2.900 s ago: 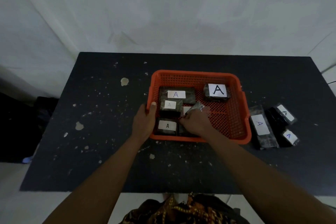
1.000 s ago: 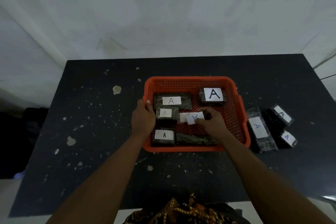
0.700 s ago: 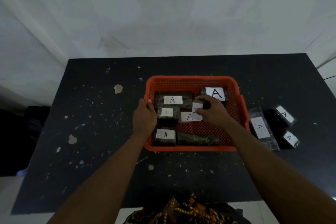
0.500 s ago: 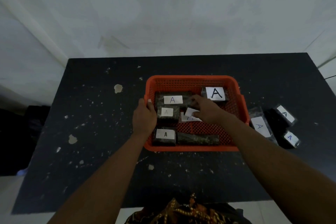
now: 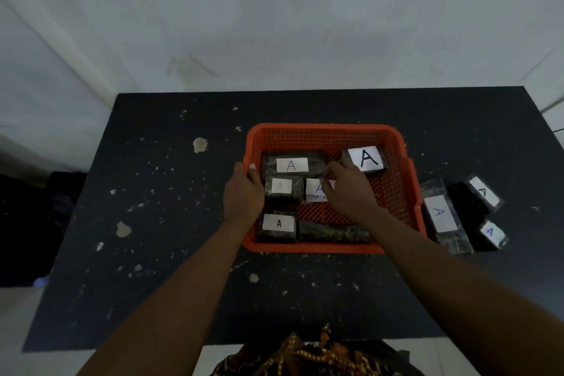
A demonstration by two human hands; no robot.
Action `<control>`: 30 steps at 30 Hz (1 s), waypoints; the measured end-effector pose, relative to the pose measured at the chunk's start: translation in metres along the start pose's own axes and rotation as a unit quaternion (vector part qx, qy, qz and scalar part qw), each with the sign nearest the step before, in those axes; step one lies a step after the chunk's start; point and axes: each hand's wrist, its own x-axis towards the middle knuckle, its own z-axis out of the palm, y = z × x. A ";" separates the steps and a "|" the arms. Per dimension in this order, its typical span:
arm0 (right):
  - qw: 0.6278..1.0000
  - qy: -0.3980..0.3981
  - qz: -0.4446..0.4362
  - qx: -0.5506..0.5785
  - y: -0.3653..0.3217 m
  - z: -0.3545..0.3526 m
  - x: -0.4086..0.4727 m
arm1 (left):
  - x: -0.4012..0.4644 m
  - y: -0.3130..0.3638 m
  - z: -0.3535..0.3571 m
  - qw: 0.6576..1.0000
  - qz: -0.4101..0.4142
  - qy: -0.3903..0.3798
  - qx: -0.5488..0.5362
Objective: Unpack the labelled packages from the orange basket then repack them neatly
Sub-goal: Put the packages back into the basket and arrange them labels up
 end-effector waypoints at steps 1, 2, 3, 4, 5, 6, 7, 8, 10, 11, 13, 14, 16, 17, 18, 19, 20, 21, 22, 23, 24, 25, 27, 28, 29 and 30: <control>1.000 0.005 0.005 -0.017 -0.001 0.002 -0.004 | 0.000 0.000 0.000 1.000 -0.001 -0.002 0.001; 0.999 -0.008 0.014 -0.030 -0.003 0.005 -0.007 | -0.001 0.001 0.000 1.000 -0.001 -0.003 0.003; 0.998 -0.032 0.024 -0.040 -0.004 0.007 -0.009 | -0.001 0.001 -0.001 1.000 0.000 -0.004 0.005; 0.997 -0.057 0.033 -0.047 -0.005 0.008 -0.010 | -0.001 0.002 -0.001 1.000 0.001 -0.003 0.004; 0.995 -0.074 0.039 -0.052 -0.005 0.009 -0.010 | -0.001 0.002 -0.001 1.000 0.002 -0.003 0.002; 0.994 -0.083 0.041 -0.052 -0.004 0.009 -0.009 | -0.002 0.003 -0.001 1.000 0.003 -0.004 -0.001; 0.994 -0.085 0.041 -0.049 -0.004 0.009 -0.008 | -0.002 0.003 -0.002 1.000 0.003 -0.006 -0.003; 0.994 -0.086 0.040 -0.046 -0.004 0.009 -0.007 | -0.003 0.004 -0.002 1.000 0.003 -0.007 -0.005; 0.994 -0.097 0.031 -0.038 -0.005 0.008 -0.006 | -0.004 0.005 -0.003 1.000 0.004 -0.008 -0.010; 0.994 -0.100 0.024 -0.032 -0.005 0.007 -0.006 | -0.005 0.006 -0.004 1.000 0.003 -0.008 -0.016; 0.997 -0.077 0.001 -0.013 -0.005 0.003 -0.009 | -0.007 0.008 -0.005 1.000 0.005 0.002 -0.020; 0.999 -0.043 -0.013 -0.002 -0.004 0.001 -0.012 | -0.008 0.008 -0.006 1.000 0.020 0.022 -0.007; 0.999 0.043 0.006 0.032 0.002 -0.003 -0.020 | -0.015 0.009 -0.006 0.991 0.086 0.089 0.057; 0.994 0.079 0.051 0.063 0.006 -0.004 -0.024 | -0.021 0.012 -0.006 0.981 0.130 0.113 0.085; 0.983 0.108 0.111 0.101 0.010 -0.006 -0.027 | -0.027 0.016 -0.006 0.972 0.175 0.120 0.103; 0.967 0.129 0.167 0.142 0.015 -0.007 -0.030 | -0.033 0.021 -0.004 0.964 0.220 0.104 0.109; 0.954 0.139 0.202 0.170 0.020 -0.008 -0.031 | -0.039 0.026 -0.001 0.958 0.261 0.061 0.104; 0.950 0.136 0.215 0.179 0.023 -0.010 -0.032 | -0.046 0.033 0.002 0.953 0.292 -0.009 0.087; 0.957 0.122 0.207 0.161 0.027 -0.012 -0.033 | -0.054 0.039 0.006 0.944 0.307 -0.097 0.067; 0.969 0.105 0.188 0.124 0.031 -0.015 -0.032 | -0.062 0.045 0.010 0.930 0.311 -0.186 0.061; 0.980 0.091 0.161 0.071 0.035 -0.017 -0.030 | -0.071 0.048 0.015 0.912 0.312 -0.257 0.072; 0.987 0.081 0.133 0.027 0.040 -0.020 -0.027 | -0.080 0.049 0.019 0.894 0.315 -0.305 0.093; 0.992 0.063 0.109 0.001 0.048 -0.025 -0.019 | -0.091 0.046 0.025 0.870 0.311 -0.358 0.136; 0.993 0.045 0.108 -0.009 0.052 -0.027 -0.014 | -0.094 0.045 0.027 0.860 0.309 -0.374 0.159; 0.994 0.026 0.102 -0.029 0.053 -0.027 -0.011 | -0.095 0.045 0.027 0.850 0.313 -0.384 0.182; 0.994 0.011 0.094 -0.056 0.054 -0.028 -0.008 | -0.095 0.045 0.028 0.842 0.321 -0.386 0.199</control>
